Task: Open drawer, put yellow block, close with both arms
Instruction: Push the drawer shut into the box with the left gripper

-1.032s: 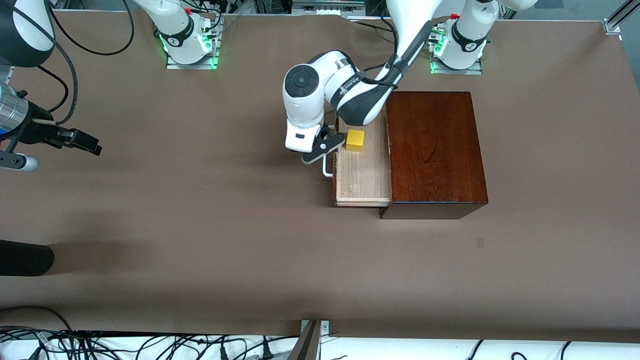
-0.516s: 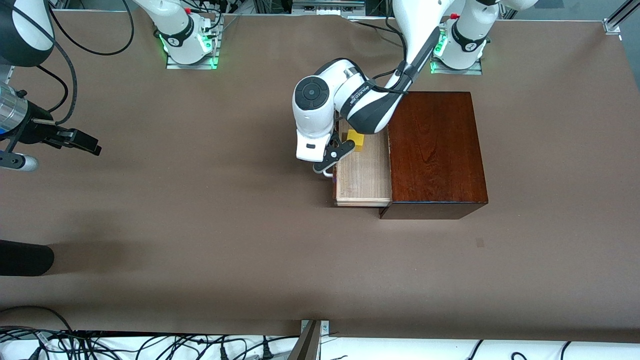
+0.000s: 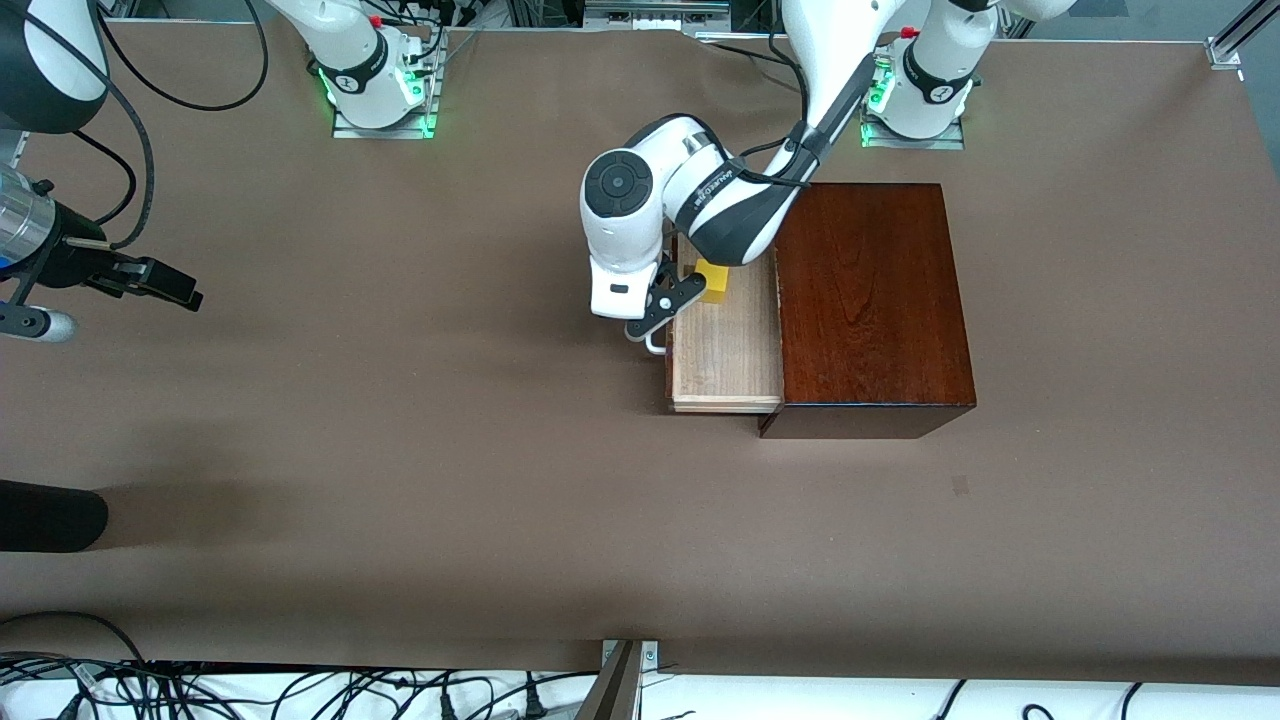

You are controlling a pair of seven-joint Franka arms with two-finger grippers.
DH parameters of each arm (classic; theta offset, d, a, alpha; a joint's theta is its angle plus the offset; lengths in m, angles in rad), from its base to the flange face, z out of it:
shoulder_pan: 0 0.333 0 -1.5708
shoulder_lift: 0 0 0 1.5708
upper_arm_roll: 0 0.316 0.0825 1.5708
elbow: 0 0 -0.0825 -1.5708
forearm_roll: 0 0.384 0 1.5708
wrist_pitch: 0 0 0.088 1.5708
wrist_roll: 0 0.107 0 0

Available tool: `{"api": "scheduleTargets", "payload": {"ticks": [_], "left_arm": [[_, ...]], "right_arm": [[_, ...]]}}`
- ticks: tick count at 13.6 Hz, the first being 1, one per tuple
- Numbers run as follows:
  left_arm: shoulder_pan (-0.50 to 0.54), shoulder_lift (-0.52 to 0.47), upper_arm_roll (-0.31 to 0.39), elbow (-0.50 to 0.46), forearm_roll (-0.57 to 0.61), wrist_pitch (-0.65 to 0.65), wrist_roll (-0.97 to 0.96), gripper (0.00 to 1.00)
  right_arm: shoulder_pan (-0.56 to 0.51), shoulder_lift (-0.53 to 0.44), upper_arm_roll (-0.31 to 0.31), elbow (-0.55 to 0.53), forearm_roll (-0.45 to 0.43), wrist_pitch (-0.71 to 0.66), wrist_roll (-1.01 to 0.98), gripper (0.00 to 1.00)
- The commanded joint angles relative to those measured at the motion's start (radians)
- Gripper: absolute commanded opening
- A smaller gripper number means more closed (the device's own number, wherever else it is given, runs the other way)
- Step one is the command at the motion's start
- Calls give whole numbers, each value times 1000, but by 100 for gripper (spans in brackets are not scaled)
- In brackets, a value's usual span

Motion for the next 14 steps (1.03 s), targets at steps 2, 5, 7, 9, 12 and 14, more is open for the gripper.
{"api": "scheduleTargets", "payload": {"ticks": [2, 5, 7, 9, 12, 14], "left_arm": [[3, -18, -2, -29, 5, -7, -13, 22], [12, -25, 9, -49, 16, -11, 4, 2], [35, -42, 10, -56, 18, -31, 48, 0], [59, -64, 10, -64, 18, -85, 97, 0], [101, -117, 12, -143, 21, -99, 191, 0], [131, -146, 10, -188, 42, -100, 243, 0]], "right_arm": [[-7, -5, 4, 8, 16, -1, 9, 100], [-7, -4, 4, 8, 16, 0, 9, 100], [-7, -4, 4, 8, 16, 2, 9, 100], [-7, -4, 4, 8, 16, 2, 9, 100], [-7, -4, 4, 8, 16, 3, 9, 100], [-7, -4, 4, 8, 15, 3, 9, 100]]}}
